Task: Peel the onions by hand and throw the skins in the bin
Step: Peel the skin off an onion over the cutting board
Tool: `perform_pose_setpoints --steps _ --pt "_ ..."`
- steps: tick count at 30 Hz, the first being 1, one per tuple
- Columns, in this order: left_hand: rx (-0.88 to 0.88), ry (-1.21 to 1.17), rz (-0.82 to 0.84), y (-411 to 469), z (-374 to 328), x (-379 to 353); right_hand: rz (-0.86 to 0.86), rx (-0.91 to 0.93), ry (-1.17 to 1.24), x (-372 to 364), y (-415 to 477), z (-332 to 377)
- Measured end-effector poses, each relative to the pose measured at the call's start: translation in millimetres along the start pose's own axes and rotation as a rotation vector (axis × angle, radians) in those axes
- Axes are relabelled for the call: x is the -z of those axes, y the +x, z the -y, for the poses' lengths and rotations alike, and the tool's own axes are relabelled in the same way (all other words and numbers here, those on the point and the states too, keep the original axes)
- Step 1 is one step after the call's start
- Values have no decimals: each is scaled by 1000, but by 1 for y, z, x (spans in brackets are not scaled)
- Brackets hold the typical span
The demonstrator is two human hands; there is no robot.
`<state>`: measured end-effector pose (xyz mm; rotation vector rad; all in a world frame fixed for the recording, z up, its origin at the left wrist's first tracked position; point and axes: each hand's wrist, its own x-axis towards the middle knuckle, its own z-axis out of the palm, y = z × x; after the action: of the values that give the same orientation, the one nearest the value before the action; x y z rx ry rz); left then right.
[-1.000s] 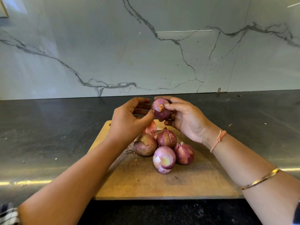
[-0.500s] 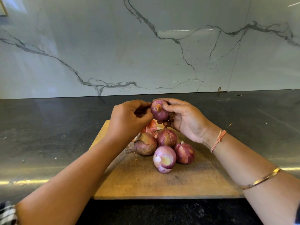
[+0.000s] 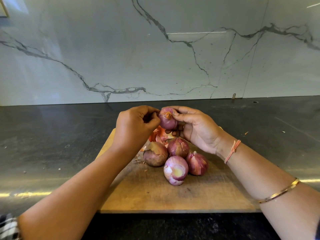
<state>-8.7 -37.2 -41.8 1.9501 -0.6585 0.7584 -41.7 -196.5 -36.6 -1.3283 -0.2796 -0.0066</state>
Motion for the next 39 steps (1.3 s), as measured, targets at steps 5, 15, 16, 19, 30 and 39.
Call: perform_pose_setpoints --steps 5,15,16,19,30,39 --pt "134 -164 22 2 2 0 -36 2 24 0 -1 2" --pt "265 -415 60 -1 -2 -4 -91 -44 5 0 -2 5" --pt "272 -424 71 -1 -2 -4 -80 -49 -11 -1 -3 4" --pt "295 -454 105 -2 -4 -5 -112 -26 -110 0 -1 0" --pt "268 -160 145 0 2 -2 -135 93 -355 3 -3 1" --pt "184 -189 211 -4 -4 -2 -203 370 -968 5 0 -7"
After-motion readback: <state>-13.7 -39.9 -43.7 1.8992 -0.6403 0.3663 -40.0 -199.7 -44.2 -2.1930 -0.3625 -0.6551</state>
